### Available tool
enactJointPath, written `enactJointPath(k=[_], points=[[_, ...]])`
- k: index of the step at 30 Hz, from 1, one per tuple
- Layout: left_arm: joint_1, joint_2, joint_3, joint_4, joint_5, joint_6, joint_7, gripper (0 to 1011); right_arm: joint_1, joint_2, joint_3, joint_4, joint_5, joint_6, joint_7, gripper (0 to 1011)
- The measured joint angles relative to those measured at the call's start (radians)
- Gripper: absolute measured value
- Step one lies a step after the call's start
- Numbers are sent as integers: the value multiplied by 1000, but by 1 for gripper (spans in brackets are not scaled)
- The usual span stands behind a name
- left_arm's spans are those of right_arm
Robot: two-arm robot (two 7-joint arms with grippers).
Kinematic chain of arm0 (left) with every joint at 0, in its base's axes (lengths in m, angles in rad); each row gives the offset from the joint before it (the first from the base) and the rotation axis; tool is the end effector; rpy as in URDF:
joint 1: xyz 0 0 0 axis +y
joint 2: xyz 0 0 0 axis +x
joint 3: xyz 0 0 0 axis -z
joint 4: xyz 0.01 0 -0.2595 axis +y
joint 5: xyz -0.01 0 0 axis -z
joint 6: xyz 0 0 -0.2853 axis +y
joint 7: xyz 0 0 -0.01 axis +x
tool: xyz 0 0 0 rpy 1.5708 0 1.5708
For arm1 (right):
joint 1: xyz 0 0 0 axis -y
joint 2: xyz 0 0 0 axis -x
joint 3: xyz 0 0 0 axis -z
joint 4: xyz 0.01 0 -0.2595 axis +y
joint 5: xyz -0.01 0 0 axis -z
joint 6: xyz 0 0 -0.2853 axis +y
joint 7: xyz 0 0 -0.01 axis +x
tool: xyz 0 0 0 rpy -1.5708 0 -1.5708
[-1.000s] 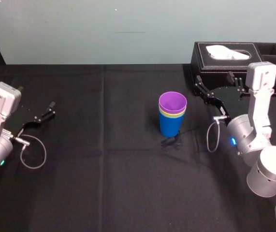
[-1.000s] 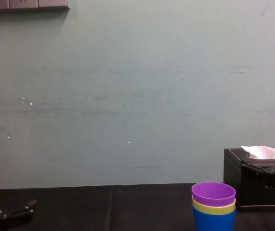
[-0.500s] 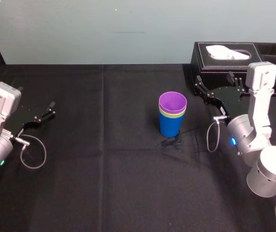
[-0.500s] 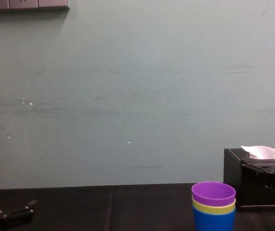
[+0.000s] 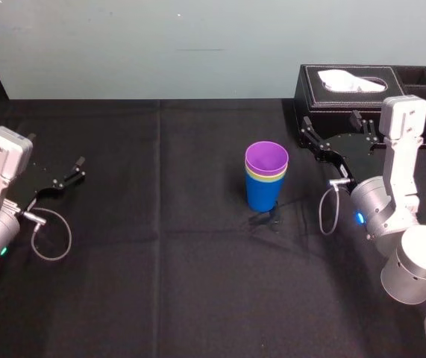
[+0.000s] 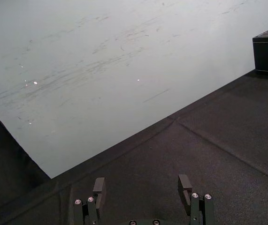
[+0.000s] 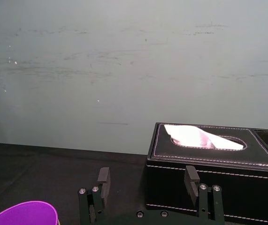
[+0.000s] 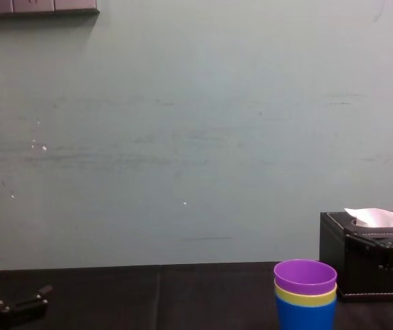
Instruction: Stack the three plastic cups sequentially using one hand.
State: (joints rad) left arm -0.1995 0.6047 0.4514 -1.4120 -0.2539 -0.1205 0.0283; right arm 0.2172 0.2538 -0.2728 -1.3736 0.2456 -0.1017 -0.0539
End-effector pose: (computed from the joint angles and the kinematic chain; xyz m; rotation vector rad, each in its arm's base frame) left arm 0.3309 0.0716 -0.2732 0.3045 -0.2850 1.2480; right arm 0.3524 -0.0045 -0.2661 0.0124 -0.0825 -1.4117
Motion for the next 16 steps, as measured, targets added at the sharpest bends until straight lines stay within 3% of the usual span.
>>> enactJointPath(k=[16], points=[[0,0,0,0,0,0,0,1011,0,0,0,0,0,0,0,1003]])
